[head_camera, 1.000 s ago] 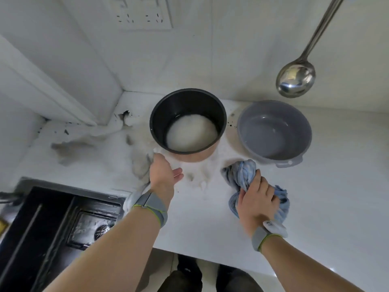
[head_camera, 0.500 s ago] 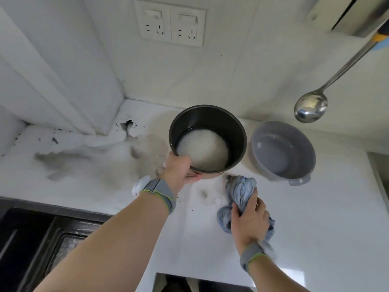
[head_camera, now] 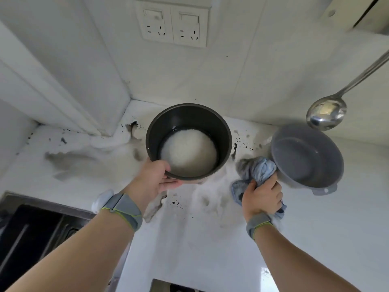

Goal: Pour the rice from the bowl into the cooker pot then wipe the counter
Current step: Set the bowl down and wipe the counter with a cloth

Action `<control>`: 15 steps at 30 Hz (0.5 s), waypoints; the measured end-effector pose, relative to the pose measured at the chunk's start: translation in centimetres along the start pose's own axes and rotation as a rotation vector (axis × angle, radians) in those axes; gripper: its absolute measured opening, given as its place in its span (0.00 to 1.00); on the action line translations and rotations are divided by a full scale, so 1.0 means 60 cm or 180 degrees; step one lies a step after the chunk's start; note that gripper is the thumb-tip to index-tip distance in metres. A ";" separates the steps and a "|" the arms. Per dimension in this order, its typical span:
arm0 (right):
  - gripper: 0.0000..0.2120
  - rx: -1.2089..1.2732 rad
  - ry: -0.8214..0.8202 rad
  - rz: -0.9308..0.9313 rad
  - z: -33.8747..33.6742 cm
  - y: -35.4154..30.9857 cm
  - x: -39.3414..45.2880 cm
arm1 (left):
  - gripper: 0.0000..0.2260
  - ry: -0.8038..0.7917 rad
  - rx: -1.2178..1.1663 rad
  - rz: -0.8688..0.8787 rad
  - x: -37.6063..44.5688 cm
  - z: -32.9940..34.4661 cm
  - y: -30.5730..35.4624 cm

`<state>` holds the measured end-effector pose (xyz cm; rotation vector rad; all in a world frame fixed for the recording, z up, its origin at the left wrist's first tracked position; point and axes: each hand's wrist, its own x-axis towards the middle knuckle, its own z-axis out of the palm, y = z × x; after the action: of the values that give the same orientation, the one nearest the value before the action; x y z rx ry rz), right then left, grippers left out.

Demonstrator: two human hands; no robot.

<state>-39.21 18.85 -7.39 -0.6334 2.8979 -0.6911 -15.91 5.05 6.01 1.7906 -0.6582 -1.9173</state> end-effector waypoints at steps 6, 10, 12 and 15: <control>0.35 0.0215 0.0213 0.0387 -0.005 0.020 0.076 | 0.21 0.0044 -0.0073 0.0066 -0.006 -0.002 0.025; 0.31 0.0294 0.0246 0.0218 0.002 0.011 0.132 | 0.19 0.0062 -0.0173 0.0035 -0.001 -0.013 0.033; 0.31 0.0351 0.0251 0.0178 0.007 -0.008 0.160 | 0.18 0.0078 -0.0186 0.0055 -0.002 -0.022 0.036; 0.31 0.0294 0.0082 0.0135 0.016 -0.048 0.215 | 0.17 0.0093 -0.0135 0.0127 0.005 -0.037 0.039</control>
<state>-49.68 10.76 -6.91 -0.5547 2.8738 -0.8278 -13.76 2.90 7.06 1.7631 -0.6336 -1.8618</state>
